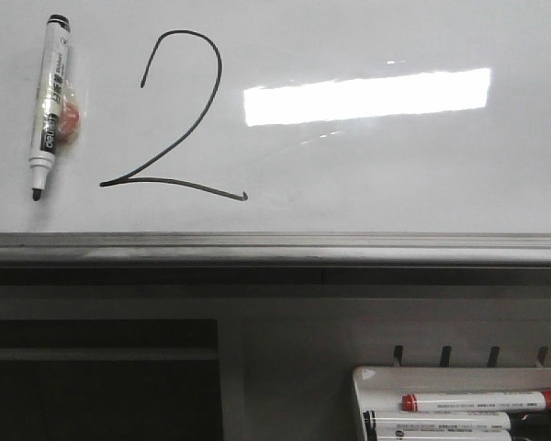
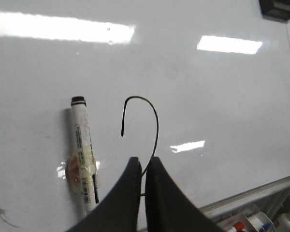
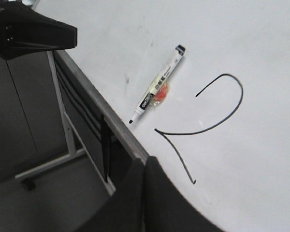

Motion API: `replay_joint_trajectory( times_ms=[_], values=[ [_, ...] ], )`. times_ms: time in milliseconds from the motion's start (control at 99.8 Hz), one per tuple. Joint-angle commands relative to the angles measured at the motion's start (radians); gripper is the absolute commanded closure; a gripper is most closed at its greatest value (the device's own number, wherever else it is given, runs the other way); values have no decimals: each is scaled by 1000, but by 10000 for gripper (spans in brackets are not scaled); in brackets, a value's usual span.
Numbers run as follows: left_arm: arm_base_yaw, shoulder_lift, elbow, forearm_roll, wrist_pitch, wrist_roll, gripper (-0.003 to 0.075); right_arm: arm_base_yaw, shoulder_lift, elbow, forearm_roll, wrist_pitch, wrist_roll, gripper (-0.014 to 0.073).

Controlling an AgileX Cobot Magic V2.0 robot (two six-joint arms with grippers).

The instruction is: Write number 2 on whiteboard

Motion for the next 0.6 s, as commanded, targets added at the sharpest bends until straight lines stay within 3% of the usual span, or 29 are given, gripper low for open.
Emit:
replay_joint_trajectory(
  times_ms=[0, 291, 591],
  values=[
    [1, -103, 8, -1, 15, 42, 741, -6, -109, 70, -46, -150, -2, 662],
    [1, -355, 134, -1, 15, 72, 741, -7, -434, 391, -57, -111, -2, 662],
    [1, -376, 158, -1, -23, 72, 741, -7, -563, 449, -57, -114, -2, 662]
  ],
)
